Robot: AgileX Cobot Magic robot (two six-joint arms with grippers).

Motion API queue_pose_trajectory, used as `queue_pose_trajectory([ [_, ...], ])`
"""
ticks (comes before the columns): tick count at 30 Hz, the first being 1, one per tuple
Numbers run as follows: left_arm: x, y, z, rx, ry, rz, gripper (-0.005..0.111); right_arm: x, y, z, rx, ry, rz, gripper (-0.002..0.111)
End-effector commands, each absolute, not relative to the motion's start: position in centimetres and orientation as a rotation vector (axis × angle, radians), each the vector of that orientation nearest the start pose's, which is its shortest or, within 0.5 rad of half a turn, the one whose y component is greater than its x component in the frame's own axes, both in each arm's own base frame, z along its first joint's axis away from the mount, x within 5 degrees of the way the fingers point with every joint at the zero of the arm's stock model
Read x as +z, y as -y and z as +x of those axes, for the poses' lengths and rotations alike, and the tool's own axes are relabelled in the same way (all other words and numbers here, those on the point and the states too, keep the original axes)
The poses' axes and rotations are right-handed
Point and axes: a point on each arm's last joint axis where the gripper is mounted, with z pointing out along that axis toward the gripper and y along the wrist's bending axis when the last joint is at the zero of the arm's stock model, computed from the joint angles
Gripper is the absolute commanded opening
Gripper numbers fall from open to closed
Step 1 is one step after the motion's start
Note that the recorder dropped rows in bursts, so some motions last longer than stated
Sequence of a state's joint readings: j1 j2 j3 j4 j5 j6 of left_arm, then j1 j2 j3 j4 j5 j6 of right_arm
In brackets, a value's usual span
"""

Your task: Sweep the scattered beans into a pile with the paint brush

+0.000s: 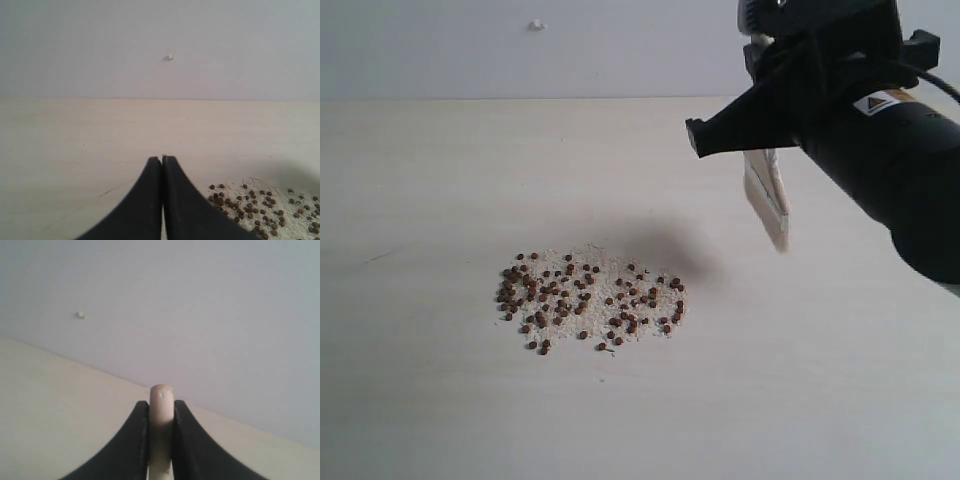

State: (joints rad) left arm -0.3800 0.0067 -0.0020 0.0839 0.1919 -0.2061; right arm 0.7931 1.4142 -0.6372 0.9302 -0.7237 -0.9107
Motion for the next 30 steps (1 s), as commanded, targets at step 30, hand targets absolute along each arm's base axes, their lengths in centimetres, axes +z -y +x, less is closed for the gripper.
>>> queue_pose_trajectory([
  [30, 19.6, 2.0, 5.3, -0.370, -1.681, 0.197, 0.000, 17.7, -20.8, 21.9, 0.261, -2.000, -0.182, 0.000],
])
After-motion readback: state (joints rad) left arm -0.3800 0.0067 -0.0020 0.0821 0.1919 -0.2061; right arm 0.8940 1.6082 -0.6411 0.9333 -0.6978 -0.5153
